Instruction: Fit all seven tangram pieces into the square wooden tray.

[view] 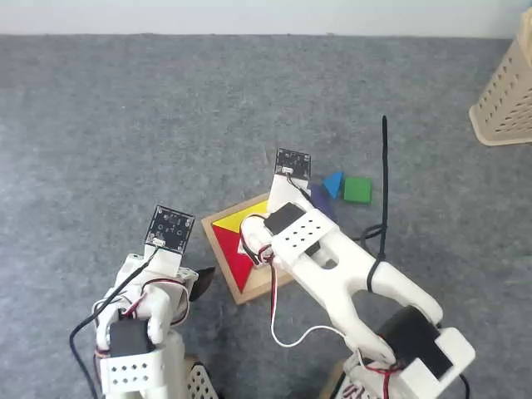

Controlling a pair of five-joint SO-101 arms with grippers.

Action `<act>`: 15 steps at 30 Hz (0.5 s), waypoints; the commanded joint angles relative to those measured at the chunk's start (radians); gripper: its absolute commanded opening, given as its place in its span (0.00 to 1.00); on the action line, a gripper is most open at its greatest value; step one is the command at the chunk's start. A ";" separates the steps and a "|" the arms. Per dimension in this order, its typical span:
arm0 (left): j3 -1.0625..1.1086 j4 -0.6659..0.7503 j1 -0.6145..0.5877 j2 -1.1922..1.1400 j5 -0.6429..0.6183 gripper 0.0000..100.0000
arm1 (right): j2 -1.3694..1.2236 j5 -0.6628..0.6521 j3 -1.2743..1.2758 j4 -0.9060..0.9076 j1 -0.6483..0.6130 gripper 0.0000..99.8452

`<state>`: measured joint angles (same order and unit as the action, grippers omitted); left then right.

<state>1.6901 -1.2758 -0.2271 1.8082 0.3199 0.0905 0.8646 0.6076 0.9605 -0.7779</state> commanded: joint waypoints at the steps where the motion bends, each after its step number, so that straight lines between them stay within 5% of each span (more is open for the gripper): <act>1: -0.005 0.000 0.005 0.014 0.005 0.35 | -0.007 0.012 -0.052 -0.018 0.008 0.18; 15: -0.005 0.000 0.005 0.014 0.005 0.35 | -0.085 0.006 -0.100 0.007 0.010 0.18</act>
<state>1.6901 -1.2758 -0.2271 1.8082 0.3199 -0.0061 0.8677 0.5646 0.9620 -0.7779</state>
